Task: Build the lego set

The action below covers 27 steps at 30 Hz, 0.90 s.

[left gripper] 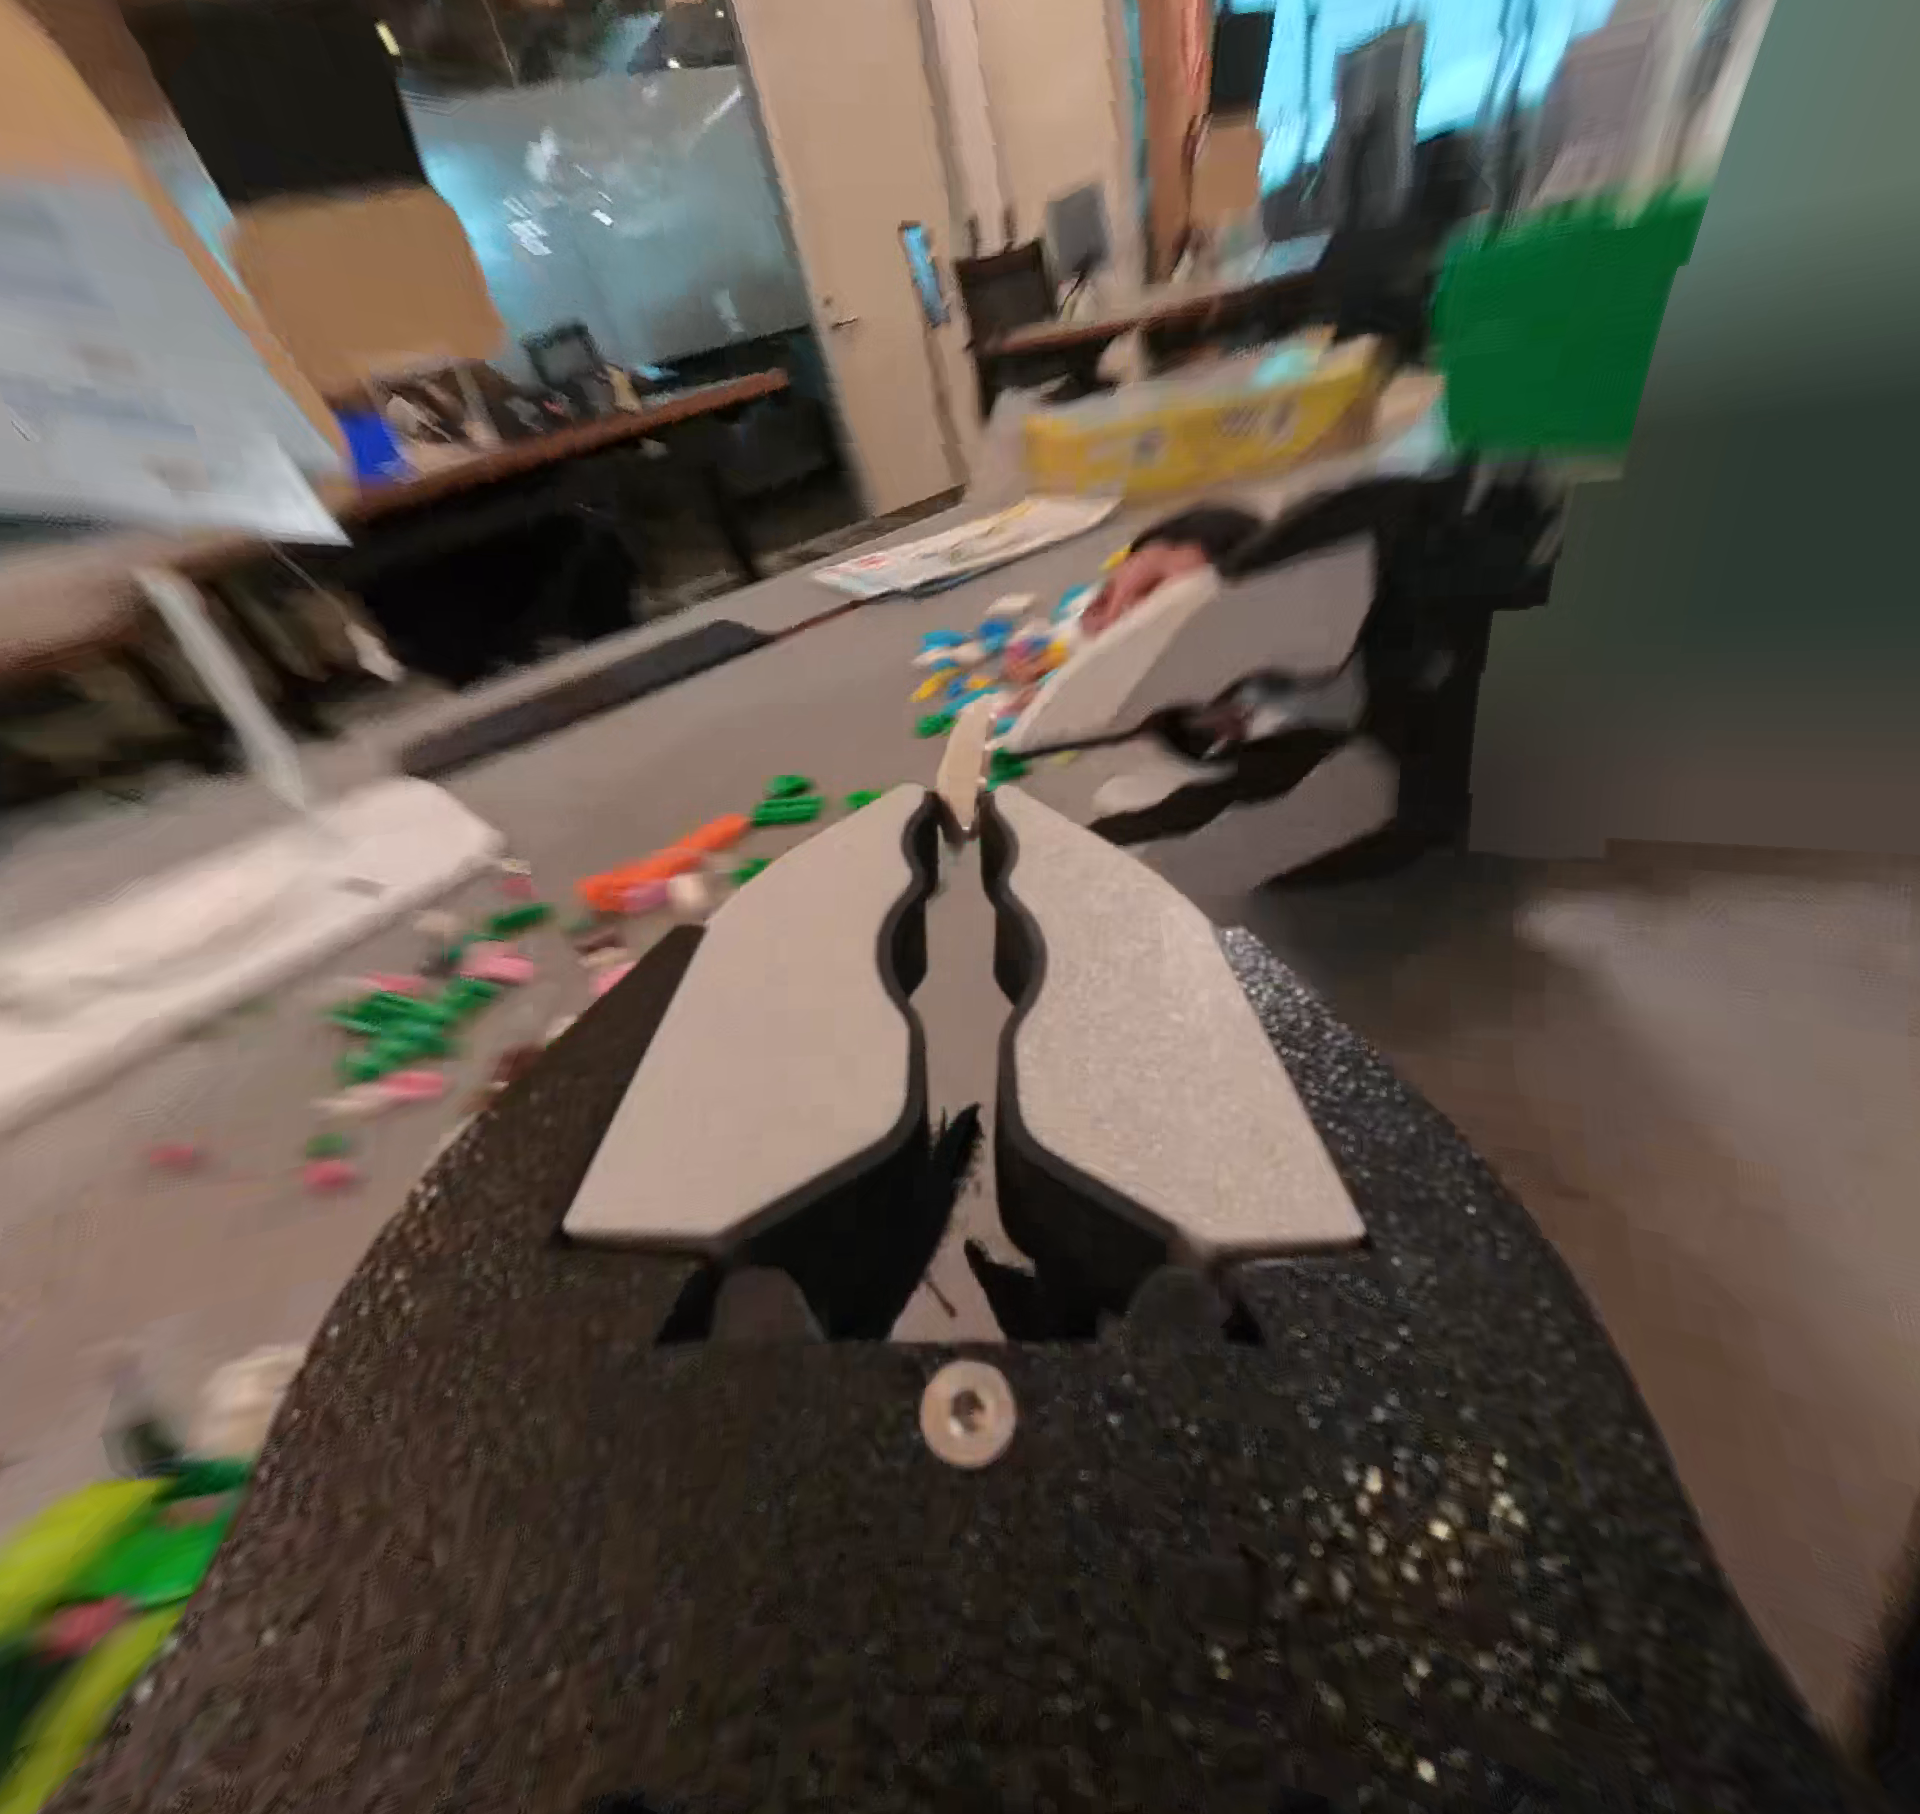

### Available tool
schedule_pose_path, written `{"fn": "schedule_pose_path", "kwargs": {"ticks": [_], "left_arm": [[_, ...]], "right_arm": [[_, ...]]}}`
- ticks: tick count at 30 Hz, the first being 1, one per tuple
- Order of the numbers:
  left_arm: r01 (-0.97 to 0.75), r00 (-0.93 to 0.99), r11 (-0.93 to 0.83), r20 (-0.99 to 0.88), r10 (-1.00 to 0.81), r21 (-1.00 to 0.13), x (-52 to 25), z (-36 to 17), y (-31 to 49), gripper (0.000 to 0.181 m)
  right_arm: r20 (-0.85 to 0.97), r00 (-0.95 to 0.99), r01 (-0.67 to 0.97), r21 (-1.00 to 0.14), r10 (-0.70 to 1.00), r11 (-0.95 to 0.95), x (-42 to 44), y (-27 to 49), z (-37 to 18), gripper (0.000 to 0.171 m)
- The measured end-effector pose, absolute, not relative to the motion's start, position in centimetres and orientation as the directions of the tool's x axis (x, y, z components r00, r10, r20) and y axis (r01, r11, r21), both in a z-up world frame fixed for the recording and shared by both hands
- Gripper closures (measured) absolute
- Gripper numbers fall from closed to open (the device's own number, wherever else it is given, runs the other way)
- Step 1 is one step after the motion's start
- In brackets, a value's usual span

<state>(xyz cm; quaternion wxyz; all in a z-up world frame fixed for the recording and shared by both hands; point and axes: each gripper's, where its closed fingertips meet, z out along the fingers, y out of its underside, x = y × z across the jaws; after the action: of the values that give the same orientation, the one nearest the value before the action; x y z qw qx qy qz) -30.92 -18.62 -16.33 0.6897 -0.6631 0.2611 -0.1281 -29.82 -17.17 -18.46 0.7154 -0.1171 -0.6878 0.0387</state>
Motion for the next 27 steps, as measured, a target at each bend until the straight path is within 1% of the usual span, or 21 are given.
{"fn": "schedule_pose_path", "kwargs": {"ticks": [1, 3, 5, 6, 8, 11, 13, 14, 16, 17, 20, 22, 25, 27], "left_arm": [[-0.016, 0.817, 0.027, -0.028, -0.576, -1.0, -30.8, -15.6, -18.7, 0.174], [0.22, 0.75, -0.085, 0.224, -0.623, -0.972, -31.0, -14.3, -18.7, 0.174], [0.377, 0.671, -0.16, 0.389, -0.632, -0.912, -31.3, -13.5, -18.7, 0.175], [0.449, 0.619, -0.197, 0.462, -0.635, -0.872, -31.3, -13.1, -18.8, 0.175], [0.568, 0.502, -0.265, 0.583, -0.639, -0.779, -31.3, -12.5, -19.0, 0.174], [0.693, 0.323, -0.342, 0.698, -0.639, -0.634, -31.4, -11.8, -19.1, 0.175], [0.733, 0.249, -0.375, 0.736, -0.629, -0.568, -31.4, -11.9, -19.0, 0.175], [0.736, 0.237, -0.384, 0.744, -0.625, -0.558, -31.3, -12.1, -19.0, 0.175], [0.732, 0.239, -0.389, 0.745, -0.623, -0.56, -31.1, -12.5, -18.9, 0.174], [0.732, 0.235, -0.386, 0.74, -0.63, -0.561, -31.1, -12.6, -18.9, 0.174], [0.719, 0.241, -0.37, 0.711, -0.66, -0.588, -31.0, -12.9, -18.9, 0.175], [0.718, 0.238, -0.366, 0.703, -0.67, -0.592, -31.0, -13.3, -18.9, 0.175], [0.716, 0.233, -0.374, 0.707, -0.668, -0.589, -30.8, -13.9, -18.7, 0.174], [0.733, 0.224, -0.378, 0.725, -0.652, -0.566, -30.9, -14.2, -18.5, 0.175]], "right_arm": [[0.973, 0.071, 0.115, -0.228, 0.221, 0.967, -29.8, -16.9, -18.2, 0.151], [0.972, 0.116, 0.138, -0.221, 0.206, 0.965, -29.7, -16.5, -17.5, 0.151], [0.964, 0.144, 0.127, -0.244, 0.225, 0.961, -29.6, -16.7, -16.8, 0.151], [0.953, 0.163, 0.112, -0.276, 0.256, 0.955, -29.5, -16.9, -16.2, 0.151], [0.908, 0.192, 0.069, -0.391, 0.372, 0.918, -29.3, -17.2, -14.9, 0.151], [0.795, 0.174, 0.006, -0.591, 0.582, 0.806, -29.5, -17.7, -13.5, 0.148], [0.732, 0.15, -0.023, -0.669, 0.664, 0.743, -29.7, -18.1, -13.1, 0.143], [0.711, 0.143, -0.038, -0.691, 0.689, 0.721, -29.7, -18.4, -13.0, 0.142], [0.703, 0.147, -0.053, -0.697, 0.696, 0.715, -29.7, -18.7, -13.1, 0.142], [0.721, 0.158, -0.052, -0.676, 0.675, 0.735, -29.7, -18.7, -13.2, 0.143], [0.805, 0.201, -0.033, -0.564, 0.558, 0.825, -29.5, -18.9, -13.9, 0.145], [0.838, 0.192, -0.018, -0.517, 0.51, 0.856, -29.6, -19.0, -14.7, 0.146], [0.843, 0.182, -0.011, -0.512, 0.506, 0.859, -29.7, -19.0, -15.1, 0.147], [0.841, 0.18, -0.009, -0.518, 0.511, 0.855, -29.7, -18.9, -15.2, 0.147]]}}
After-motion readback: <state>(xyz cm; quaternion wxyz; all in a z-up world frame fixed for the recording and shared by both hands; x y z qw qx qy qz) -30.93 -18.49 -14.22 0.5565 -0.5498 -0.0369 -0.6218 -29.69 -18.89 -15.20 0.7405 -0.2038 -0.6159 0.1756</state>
